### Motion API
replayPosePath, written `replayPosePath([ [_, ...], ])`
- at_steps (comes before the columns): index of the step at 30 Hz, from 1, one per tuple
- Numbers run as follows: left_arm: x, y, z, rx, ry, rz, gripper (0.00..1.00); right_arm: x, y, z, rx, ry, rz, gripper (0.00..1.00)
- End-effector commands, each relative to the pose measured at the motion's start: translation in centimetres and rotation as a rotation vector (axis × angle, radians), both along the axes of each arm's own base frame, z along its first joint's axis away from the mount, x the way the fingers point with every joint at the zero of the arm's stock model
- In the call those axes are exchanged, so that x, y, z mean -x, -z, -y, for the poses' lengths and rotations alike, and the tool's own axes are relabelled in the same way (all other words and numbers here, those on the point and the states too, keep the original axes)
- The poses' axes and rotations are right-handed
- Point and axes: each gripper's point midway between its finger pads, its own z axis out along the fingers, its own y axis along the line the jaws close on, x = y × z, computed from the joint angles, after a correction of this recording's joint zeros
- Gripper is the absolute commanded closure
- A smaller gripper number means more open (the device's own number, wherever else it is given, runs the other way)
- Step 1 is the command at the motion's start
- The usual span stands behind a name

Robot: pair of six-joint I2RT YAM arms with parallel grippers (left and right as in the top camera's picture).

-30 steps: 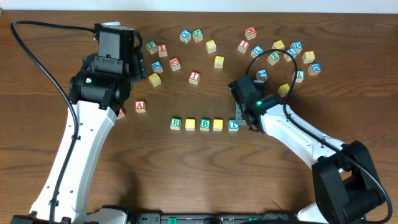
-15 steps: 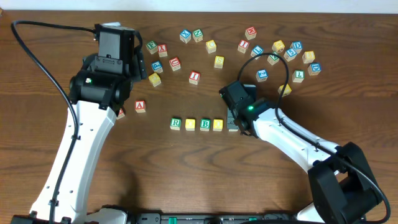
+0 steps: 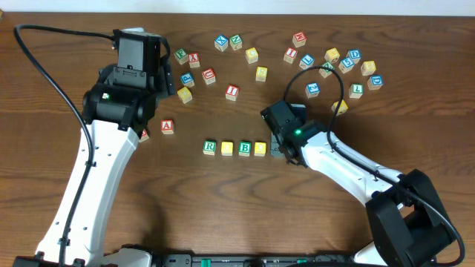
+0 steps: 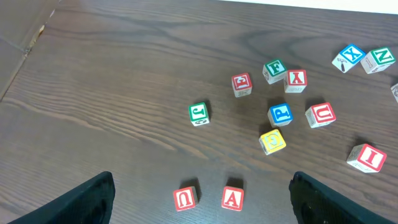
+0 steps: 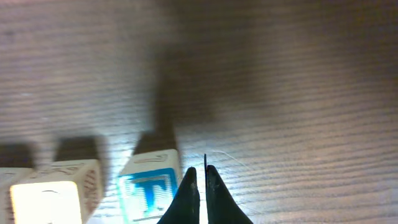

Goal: Spell out ROBOT
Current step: 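Close the right gripper and hover it beside the T block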

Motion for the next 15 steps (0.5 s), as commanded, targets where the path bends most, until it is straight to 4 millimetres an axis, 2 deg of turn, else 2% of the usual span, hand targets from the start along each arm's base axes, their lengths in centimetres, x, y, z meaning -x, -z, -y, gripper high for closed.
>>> replayPosePath([
  [1,-0.23,-0.45,-0.36,-0.015,-0.004,0.007,0.12,0.30,0.42,0.80,0.024,0.024,0.016,0.99],
  [15,-0.21,-0.43,-0.37,-0.015,-0.004,0.005,0.12,0.37,0.71,1.06,0.032,0.029,0.022,0.99],
])
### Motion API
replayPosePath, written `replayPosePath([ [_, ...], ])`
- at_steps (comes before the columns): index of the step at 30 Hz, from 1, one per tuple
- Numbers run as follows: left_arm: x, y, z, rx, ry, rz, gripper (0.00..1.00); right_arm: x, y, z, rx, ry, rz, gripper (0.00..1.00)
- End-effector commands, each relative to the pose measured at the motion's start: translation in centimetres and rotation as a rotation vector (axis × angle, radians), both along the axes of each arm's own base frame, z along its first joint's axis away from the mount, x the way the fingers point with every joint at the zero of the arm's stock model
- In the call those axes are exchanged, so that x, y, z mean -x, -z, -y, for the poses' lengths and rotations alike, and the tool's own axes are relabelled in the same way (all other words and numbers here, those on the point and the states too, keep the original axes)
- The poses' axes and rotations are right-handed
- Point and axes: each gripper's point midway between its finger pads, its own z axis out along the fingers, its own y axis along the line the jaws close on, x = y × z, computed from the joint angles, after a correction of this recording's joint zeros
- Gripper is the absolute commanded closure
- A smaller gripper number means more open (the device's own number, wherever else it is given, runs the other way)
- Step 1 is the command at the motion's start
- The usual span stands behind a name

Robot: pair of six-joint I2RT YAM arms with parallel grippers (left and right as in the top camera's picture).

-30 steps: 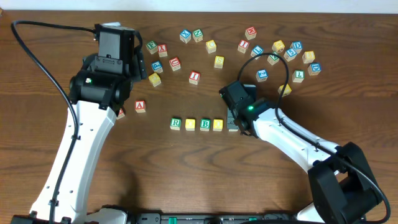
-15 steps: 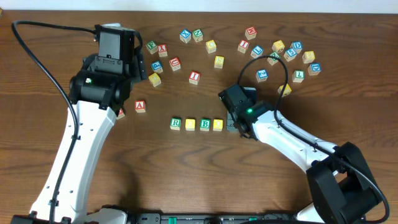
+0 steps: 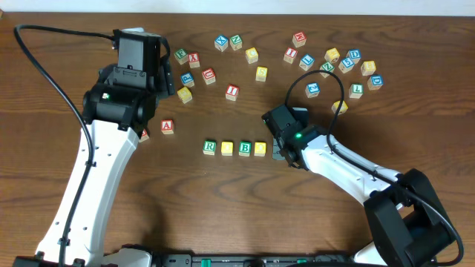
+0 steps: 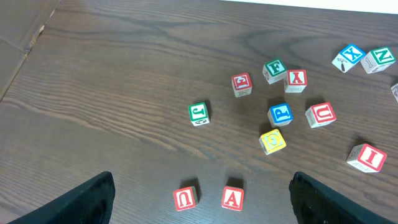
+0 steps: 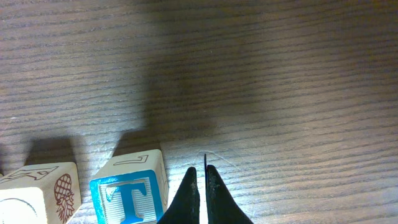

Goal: Spell out ROBOT
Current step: 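Close the right gripper and hover it beside the T block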

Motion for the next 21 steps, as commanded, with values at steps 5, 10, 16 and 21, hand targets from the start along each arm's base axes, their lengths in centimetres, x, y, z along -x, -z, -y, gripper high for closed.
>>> replayPosePath([
  [5,-0.21,-0.43,-0.36,-0.015,-0.003,0.005,0.12,0.22,0.16,0.47,0.011,0.020,0.012,0.99],
  [10,-0.21,-0.43,-0.36,-0.015,-0.003,0.005,0.12,0.38,0.37,0.44,0.006,0.024,0.010,0.99],
  [16,-0.21,-0.43,-0.36,-0.015,-0.004,0.005,0.12,0.34,0.35,0.25,-0.001,0.024,0.013,0.99],
  [21,-0.21,-0.43,-0.36,-0.015,-0.003,0.005,0.12,0.34,0.39,-0.27,-0.027,0.016,0.008,0.99],
])
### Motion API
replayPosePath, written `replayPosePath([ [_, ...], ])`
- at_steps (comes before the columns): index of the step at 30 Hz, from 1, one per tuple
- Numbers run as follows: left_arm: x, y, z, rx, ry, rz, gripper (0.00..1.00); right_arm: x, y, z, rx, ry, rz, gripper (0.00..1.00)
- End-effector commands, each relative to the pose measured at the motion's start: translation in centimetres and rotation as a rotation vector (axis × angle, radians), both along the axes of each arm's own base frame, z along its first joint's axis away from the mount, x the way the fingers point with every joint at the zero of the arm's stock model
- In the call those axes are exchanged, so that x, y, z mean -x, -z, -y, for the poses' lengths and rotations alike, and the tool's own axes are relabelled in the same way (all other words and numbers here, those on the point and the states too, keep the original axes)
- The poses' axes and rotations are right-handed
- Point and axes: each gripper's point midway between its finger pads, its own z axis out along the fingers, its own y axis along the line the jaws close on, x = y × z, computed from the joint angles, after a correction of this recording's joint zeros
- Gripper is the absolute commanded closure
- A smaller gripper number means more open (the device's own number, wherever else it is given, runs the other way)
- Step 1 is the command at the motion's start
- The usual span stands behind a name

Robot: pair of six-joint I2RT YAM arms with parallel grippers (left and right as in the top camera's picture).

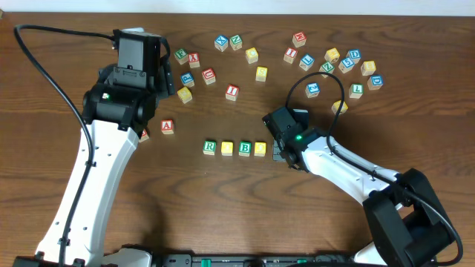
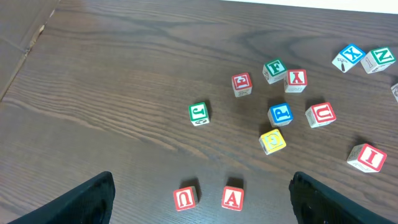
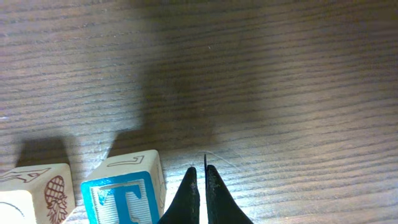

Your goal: Spell out ROBOT

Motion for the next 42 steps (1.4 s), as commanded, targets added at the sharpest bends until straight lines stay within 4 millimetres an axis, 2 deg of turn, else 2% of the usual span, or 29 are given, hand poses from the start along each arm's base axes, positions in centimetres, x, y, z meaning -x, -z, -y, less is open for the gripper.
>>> replayPosePath([
  [1,-0.2,-0.4,-0.4,-0.015,-0.004,0.006,0.12,0.2,-0.1,-0.5,-0.028,0.008,0.005,0.99],
  [9,-0.2,-0.4,-0.4,-0.015,-0.004,0.006,0.12,-0.1,-0.4,-2.3,-0.071,-0.025,0.035,0.99],
  [22,-0.2,-0.5,-0.4,-0.015,-0.004,0.006,0.12,-0.1,-0.3,-2.4,-0.078,-0.029,0.030,0.99],
  [42,-0.2,-0.4,-0.4,-0.015,-0.004,0.006,0.12,0.1,-0.5,-4.1,-0.107,-0.068,0.046,0.99],
])
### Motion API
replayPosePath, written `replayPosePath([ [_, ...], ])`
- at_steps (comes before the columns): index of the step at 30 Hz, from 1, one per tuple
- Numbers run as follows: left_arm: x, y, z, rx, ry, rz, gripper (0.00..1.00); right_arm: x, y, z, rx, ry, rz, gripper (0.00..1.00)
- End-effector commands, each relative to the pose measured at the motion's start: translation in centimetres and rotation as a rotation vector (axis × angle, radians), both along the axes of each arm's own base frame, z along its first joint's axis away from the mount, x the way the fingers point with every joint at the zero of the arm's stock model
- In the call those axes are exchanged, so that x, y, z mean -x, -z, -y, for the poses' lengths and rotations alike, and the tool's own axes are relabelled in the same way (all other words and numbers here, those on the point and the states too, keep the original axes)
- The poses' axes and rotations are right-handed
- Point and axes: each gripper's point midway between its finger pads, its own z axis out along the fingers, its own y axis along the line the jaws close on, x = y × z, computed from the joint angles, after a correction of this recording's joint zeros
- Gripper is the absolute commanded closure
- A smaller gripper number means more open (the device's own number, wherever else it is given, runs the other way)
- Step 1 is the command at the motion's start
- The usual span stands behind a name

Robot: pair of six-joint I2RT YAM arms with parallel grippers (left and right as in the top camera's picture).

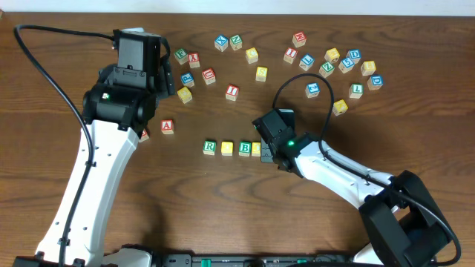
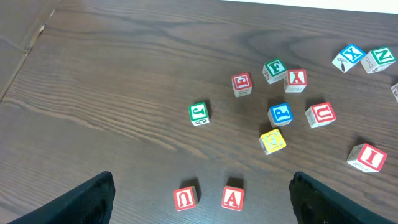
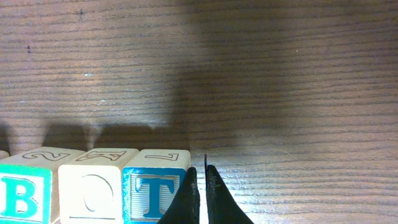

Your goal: Spell out ROBOT

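On the table stands a row of blocks: green R (image 1: 209,147), yellow O (image 1: 227,148), green B (image 1: 244,148), then a second O (image 3: 93,193) and a blue T (image 3: 155,194), set side by side. My right gripper (image 3: 202,200) is shut with nothing in it, its fingertips against the T's right side. In the overhead view the right gripper (image 1: 273,142) covers the T and most of the second O. My left gripper (image 2: 202,205) hangs open high over the left of the table, above a red U (image 2: 185,198) and a red A (image 2: 232,198).
Several loose letter blocks lie across the back of the table, among them a red I (image 1: 232,91), a yellow block (image 1: 261,73) and a cluster at the far right (image 1: 349,63). A black cable (image 1: 300,78) loops over the right arm.
My shut right gripper has moved left, and the T block, which stood a little apart from the second O, now sits flush against it. The left arm has not moved.
My shut right gripper stood at the T block's right side, with the T near the row's end but with a gap. At the following moments the gap remained. Now the T touches the O and the row reads R, O, B, O, T. The left gripper stayed open and still.
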Motion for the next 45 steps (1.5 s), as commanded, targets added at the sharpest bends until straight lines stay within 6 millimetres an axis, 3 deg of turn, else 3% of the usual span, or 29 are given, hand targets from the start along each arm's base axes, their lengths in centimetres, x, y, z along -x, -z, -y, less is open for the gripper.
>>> replayPosePath([
  [1,-0.2,-0.4,-0.4,-0.015,-0.004,0.006,0.12,0.1,-0.2,0.0,-0.007,0.016,0.006,0.99],
  [30,-0.2,-0.4,-0.4,-0.015,-0.004,0.006,0.12,0.0,-0.5,-1.2,-0.028,-0.008,0.033,0.99],
  [31,-0.2,-0.4,-0.4,-0.015,-0.003,0.006,0.12,0.0,-0.5,-1.2,-0.028,-0.008,0.033,0.96],
  [34,-0.2,-0.4,-0.4,-0.015,-0.004,0.006,0.12,-0.3,-0.6,-0.8,-0.005,0.004,0.051,0.73],
  [35,-0.2,-0.4,-0.4,-0.015,-0.004,0.006,0.12,-0.5,-0.7,-0.5,0.010,0.006,0.062,0.59],
  [36,-0.2,-0.4,-0.4,-0.015,-0.004,0.006,0.12,-0.6,-0.7,-0.3,0.021,0.011,0.069,0.55],
  [39,-0.2,-0.4,-0.4,-0.015,-0.004,0.006,0.12,-0.8,-0.8,0.1,0.035,0.009,0.076,0.46],
  [45,-0.2,-0.5,-0.4,-0.015,-0.004,0.007,0.12,-1.1,-0.7,0.9,0.038,0.031,0.068,0.49],
])
